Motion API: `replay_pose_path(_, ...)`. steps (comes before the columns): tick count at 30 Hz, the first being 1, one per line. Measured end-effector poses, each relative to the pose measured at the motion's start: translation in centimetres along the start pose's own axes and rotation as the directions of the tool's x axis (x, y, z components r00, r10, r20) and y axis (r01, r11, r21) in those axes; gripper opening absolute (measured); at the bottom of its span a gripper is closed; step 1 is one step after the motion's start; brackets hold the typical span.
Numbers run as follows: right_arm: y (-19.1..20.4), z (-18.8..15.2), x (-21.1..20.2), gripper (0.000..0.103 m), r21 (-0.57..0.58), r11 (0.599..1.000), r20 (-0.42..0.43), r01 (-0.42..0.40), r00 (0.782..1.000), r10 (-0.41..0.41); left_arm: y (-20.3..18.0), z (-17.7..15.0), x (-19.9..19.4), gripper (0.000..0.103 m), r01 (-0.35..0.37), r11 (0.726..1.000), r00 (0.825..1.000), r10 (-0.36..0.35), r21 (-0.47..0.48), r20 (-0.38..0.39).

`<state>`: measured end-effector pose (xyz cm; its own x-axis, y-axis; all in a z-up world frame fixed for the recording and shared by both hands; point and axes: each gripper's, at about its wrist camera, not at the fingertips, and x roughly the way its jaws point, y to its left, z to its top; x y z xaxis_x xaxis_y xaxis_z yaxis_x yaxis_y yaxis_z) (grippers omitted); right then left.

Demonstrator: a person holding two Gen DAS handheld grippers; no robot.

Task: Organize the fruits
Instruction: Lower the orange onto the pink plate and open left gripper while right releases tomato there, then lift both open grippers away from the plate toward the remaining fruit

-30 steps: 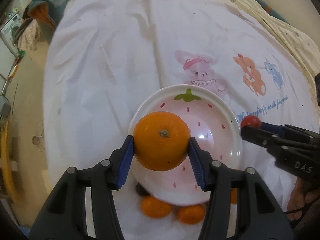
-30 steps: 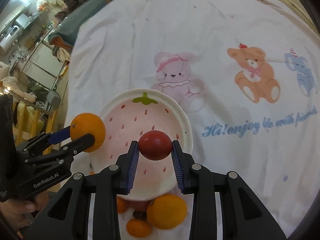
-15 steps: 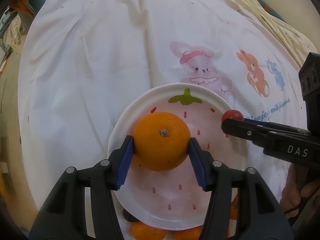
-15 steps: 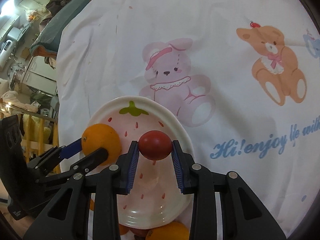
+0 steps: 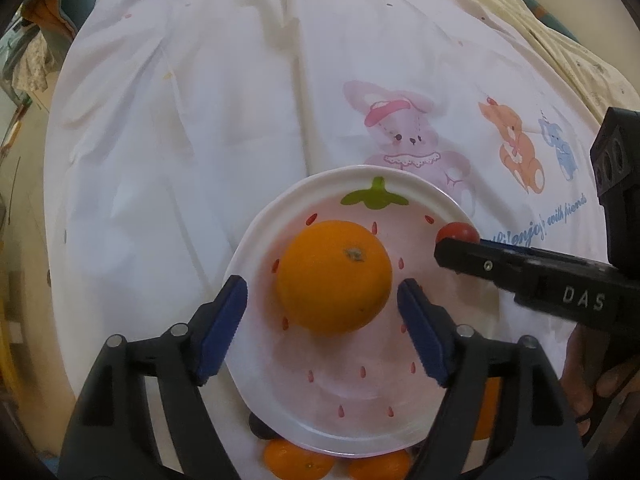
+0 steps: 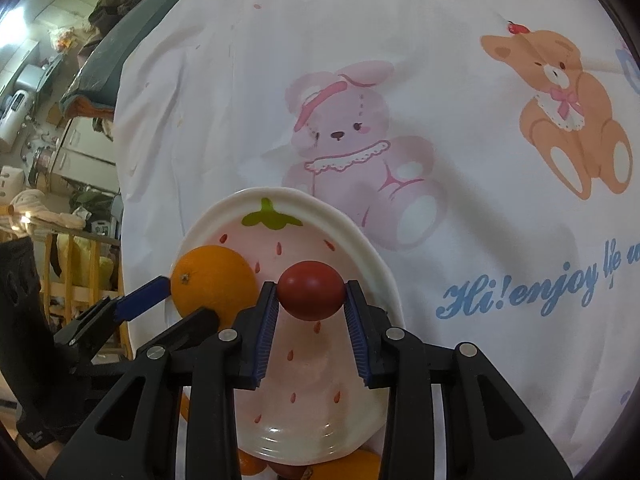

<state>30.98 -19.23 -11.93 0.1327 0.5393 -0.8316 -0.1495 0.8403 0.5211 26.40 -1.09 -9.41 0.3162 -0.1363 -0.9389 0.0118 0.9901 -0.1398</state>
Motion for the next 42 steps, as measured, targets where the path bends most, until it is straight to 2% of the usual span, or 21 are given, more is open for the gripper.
replay_pose_path(1, -0.2, 0.1, -0.1, 0.039, 0.012, 1.000, 0.001, -0.012, 1.000, 0.012, 0.1, 0.0, 0.0, 0.075, 0.000, 1.000, 1.000, 0.000, -0.002, -0.003)
replay_pose_path(3, -0.5, 0.2, -0.6, 0.055, 0.028, 0.999, 0.021, -0.033, 0.999, 0.033, 0.3, 0.0, -0.1, 0.075, -0.001, 1.000, 1.000, 0.001, -0.007, -0.003)
replay_pose_path(8, -0.3, 0.5, -1.7, 0.056, 0.021, 0.999, 0.054, -0.033, 0.998, 0.031, 0.5, -0.1, -0.3, 0.075, 0.005, 1.000, 1.000, -0.005, -0.018, 0.001)
replay_pose_path(17, 0.0, 0.5, -2.5, 0.056, 0.000, 1.000, 0.057, -0.016, 0.998, 0.016, 0.5, -0.3, -1.3, 0.075, 0.011, 1.000, 1.000, -0.010, -0.015, 0.021)
replay_pose_path(26, 1.6, -0.5, -5.2, 0.056, -0.039, 0.999, 0.085, -0.008, 0.996, 0.011, 0.7, -0.8, -4.1, 0.075, -0.005, 0.999, 0.995, 0.009, -0.035, 0.099)
replay_pose_path(29, 2.3, -1.4, -6.6, 0.062, -0.062, 0.998, 0.107, 0.003, 0.994, 0.004, 0.8, -1.4, -5.6, 0.075, -0.010, 0.999, 0.993, 0.016, -0.046, 0.121)
replay_pose_path(31, 2.9, -2.4, -7.9, 0.071, -0.085, 0.996, 0.129, 0.024, 0.992, -0.013, 0.7, -2.1, -6.8, 0.075, -0.035, 0.998, 0.989, 0.041, -0.043, 0.142)
replay_pose_path(36, 4.0, -5.1, -10.5, 0.080, -0.127, 0.991, 0.177, 0.035, 0.984, -0.012, 0.5, -4.0, -9.7, 0.075, -0.070, 0.997, 0.978, 0.074, -0.029, 0.197)
replay_pose_path(42, 4.2, -8.9, -12.6, 0.082, -0.126, 0.991, 0.210, 0.048, 0.977, -0.020, 0.3, -6.5, -11.9, 0.075, -0.053, 0.998, 0.977, 0.058, -0.028, 0.203)
